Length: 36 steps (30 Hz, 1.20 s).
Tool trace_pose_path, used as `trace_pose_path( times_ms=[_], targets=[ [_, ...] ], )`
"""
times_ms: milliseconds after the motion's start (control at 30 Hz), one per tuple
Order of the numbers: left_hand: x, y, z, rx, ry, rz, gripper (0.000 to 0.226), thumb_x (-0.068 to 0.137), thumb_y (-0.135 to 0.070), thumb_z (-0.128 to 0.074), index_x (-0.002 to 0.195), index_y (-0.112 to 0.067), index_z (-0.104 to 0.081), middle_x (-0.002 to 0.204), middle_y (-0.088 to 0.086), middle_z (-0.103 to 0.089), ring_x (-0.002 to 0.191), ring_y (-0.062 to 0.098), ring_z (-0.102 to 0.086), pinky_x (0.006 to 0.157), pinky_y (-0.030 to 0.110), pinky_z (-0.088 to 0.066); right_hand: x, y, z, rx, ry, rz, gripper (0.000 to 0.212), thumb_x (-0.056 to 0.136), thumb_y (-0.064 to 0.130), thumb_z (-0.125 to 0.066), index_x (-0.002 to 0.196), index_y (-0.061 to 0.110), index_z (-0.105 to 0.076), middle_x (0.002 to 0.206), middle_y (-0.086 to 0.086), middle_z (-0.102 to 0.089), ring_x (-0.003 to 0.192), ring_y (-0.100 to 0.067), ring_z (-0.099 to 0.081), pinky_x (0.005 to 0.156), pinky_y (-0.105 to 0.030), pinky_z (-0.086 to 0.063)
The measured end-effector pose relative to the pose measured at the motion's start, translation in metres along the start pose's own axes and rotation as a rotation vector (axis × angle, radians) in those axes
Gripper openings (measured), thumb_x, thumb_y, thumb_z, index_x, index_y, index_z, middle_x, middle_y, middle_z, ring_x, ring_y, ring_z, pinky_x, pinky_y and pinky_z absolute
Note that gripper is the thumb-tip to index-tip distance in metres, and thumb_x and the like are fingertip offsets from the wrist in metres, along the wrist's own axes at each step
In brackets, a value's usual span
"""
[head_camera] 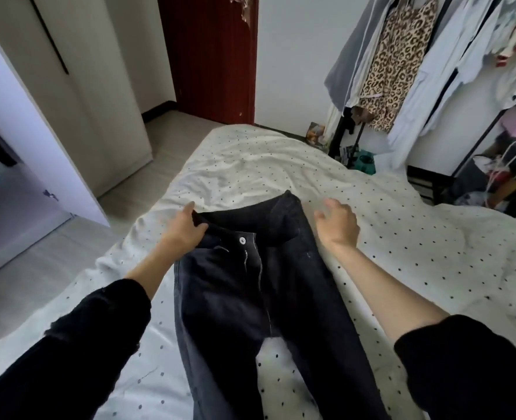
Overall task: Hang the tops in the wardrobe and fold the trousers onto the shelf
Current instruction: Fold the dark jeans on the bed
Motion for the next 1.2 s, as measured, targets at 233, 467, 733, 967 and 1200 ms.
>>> trace_pose_path(
  times_ms=[233, 467, 733, 967, 1200],
  targets=[
    [0.001, 0.042, -0.077, 0.377, 0.213, -0.217, 0.043, 0.094, -0.025, -0.054, 0.136, -0.018, -0.047, 0.139, 0.001, -0.048, 0.128, 0.02, -0.045, 0.104, 0.031, -0.036, -0.028, -0.02, -0.109, -0.022, 0.392, 0.178, 0.027, 0.094, 0.029, -0.053, 0.116, 0.017, -0.062, 0.114, -0.002, -0.064, 0.104, -0.02, -0.059, 0.088, -0.033, -0.048],
    [0.013, 0.038, -0.087, 0.647, 0.128, -0.156, 0.029, 0.097, -0.026, -0.041, 0.119, -0.023, -0.059, 0.124, 0.006, -0.058, 0.112, 0.032, -0.054, 0.089, 0.038, -0.042, -0.037, -0.018, -0.142, -0.291, 0.397, 0.235, 0.019, 0.091, 0.025, -0.058, 0.104, 0.012, -0.06, 0.105, -0.003, -0.061, 0.103, -0.025, -0.058, 0.087, -0.037, -0.043],
    [0.065, 0.015, -0.114, 0.506, 0.269, -0.254, 0.054, 0.096, -0.021, -0.048, 0.145, -0.027, -0.027, 0.143, -0.003, -0.04, 0.138, 0.021, -0.023, 0.109, 0.043, -0.015, -0.036, -0.028, -0.134, -0.142, 0.331, 0.117, 0.025, 0.09, 0.017, -0.051, 0.114, 0.013, -0.056, 0.103, -0.004, -0.064, 0.095, -0.026, -0.062, 0.083, -0.035, -0.047],
    [0.093, 0.021, -0.057, 0.71, 0.149, -0.027, 0.029, 0.092, -0.041, -0.051, 0.108, -0.02, -0.063, 0.107, 0.0, -0.064, 0.108, 0.023, -0.055, 0.103, 0.042, -0.02, -0.026, -0.032, -0.139, 0.23, 0.208, -0.239, 0.006, 0.086, 0.024, -0.056, 0.083, 0.019, -0.058, 0.08, 0.0, -0.067, 0.074, -0.019, -0.064, 0.066, -0.027, -0.043],
    [0.108, 0.007, -0.095, 0.779, -0.032, -0.131, 0.028, 0.09, -0.042, -0.055, 0.109, -0.024, -0.066, 0.11, 0.006, -0.064, 0.115, 0.024, -0.049, 0.097, 0.038, -0.027, -0.029, -0.036, -0.142, 0.395, 0.11, -0.139, 0.007, 0.087, 0.015, -0.057, 0.093, 0.017, -0.058, 0.072, 0.01, -0.056, 0.075, -0.016, -0.057, 0.071, -0.027, -0.04]
  ],
)
Point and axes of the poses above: each hand's wrist, its own x-axis towards the middle knuckle, its own z-axis out of the back of the hand, y = z × x, the point moved 1 cm from there along x, towards the middle knuckle
